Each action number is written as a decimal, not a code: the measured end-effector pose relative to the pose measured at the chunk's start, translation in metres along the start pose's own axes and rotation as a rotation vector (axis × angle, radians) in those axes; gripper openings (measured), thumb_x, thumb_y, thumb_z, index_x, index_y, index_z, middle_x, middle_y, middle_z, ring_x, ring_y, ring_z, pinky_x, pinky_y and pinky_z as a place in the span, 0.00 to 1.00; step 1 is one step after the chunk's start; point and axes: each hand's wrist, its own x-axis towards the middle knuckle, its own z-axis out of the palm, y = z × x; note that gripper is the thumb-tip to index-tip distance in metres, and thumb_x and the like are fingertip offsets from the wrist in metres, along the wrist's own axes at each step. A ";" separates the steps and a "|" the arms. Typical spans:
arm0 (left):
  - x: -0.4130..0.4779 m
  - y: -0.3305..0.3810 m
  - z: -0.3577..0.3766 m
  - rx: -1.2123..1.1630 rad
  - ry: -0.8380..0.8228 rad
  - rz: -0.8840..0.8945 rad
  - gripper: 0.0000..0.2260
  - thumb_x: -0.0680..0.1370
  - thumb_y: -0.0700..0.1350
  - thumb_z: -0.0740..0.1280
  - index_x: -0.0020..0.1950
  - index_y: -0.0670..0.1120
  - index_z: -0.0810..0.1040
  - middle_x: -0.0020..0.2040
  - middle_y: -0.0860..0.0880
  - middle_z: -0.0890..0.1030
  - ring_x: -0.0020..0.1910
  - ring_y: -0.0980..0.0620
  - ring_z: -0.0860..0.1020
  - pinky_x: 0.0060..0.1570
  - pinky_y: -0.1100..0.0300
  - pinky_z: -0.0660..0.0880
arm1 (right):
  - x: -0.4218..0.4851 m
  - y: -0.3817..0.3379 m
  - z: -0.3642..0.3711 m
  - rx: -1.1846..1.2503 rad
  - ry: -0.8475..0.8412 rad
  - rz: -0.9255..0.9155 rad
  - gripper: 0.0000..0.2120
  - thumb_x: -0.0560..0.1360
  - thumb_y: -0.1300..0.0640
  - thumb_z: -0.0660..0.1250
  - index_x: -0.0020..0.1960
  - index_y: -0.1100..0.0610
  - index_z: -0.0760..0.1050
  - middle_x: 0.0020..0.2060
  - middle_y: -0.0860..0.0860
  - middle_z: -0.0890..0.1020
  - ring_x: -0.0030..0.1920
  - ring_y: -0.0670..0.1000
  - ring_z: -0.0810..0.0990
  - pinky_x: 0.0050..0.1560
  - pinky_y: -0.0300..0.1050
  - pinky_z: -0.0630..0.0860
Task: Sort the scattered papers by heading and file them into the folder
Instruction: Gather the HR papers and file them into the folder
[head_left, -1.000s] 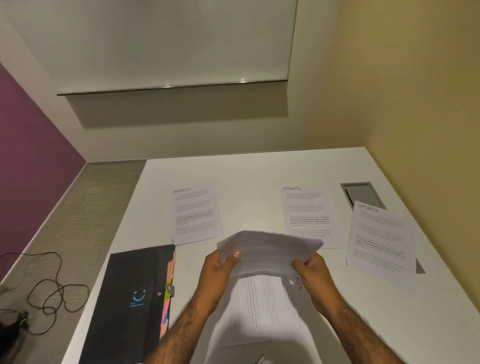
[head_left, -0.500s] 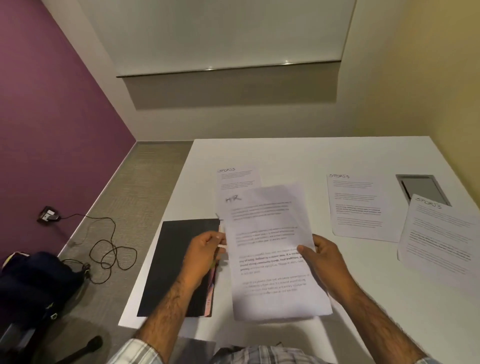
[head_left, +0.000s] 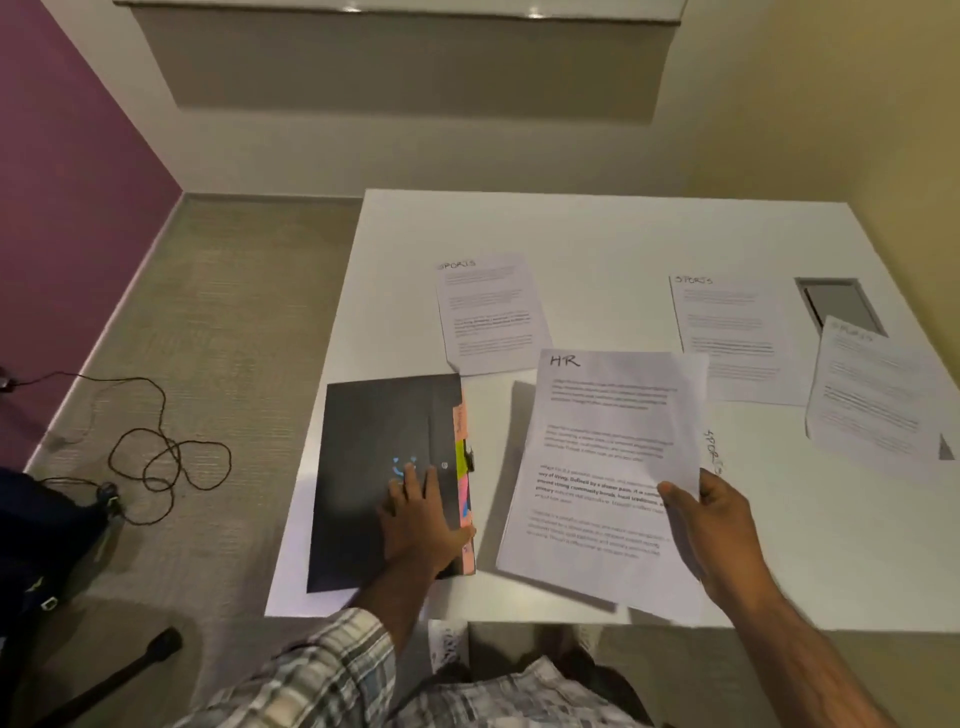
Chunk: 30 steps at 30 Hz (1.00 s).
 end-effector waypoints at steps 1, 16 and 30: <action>0.003 0.002 0.002 0.013 -0.019 0.012 0.50 0.71 0.70 0.68 0.83 0.51 0.47 0.83 0.43 0.45 0.81 0.36 0.49 0.73 0.34 0.57 | -0.006 0.006 0.001 -0.016 0.014 0.007 0.11 0.80 0.68 0.67 0.61 0.62 0.79 0.51 0.53 0.87 0.49 0.52 0.87 0.46 0.38 0.84; 0.023 0.012 0.004 0.089 -0.033 0.078 0.43 0.78 0.62 0.64 0.83 0.47 0.44 0.83 0.39 0.48 0.80 0.32 0.52 0.75 0.37 0.60 | -0.019 0.018 0.016 -0.051 0.046 0.063 0.10 0.80 0.66 0.67 0.60 0.61 0.81 0.51 0.53 0.88 0.51 0.54 0.87 0.55 0.50 0.82; 0.031 0.055 0.008 0.263 -0.017 -0.051 0.37 0.78 0.42 0.65 0.83 0.48 0.49 0.77 0.33 0.61 0.70 0.24 0.67 0.48 0.38 0.82 | -0.004 0.021 0.004 -0.069 0.020 0.088 0.10 0.79 0.65 0.68 0.59 0.58 0.82 0.51 0.51 0.88 0.52 0.56 0.87 0.60 0.56 0.81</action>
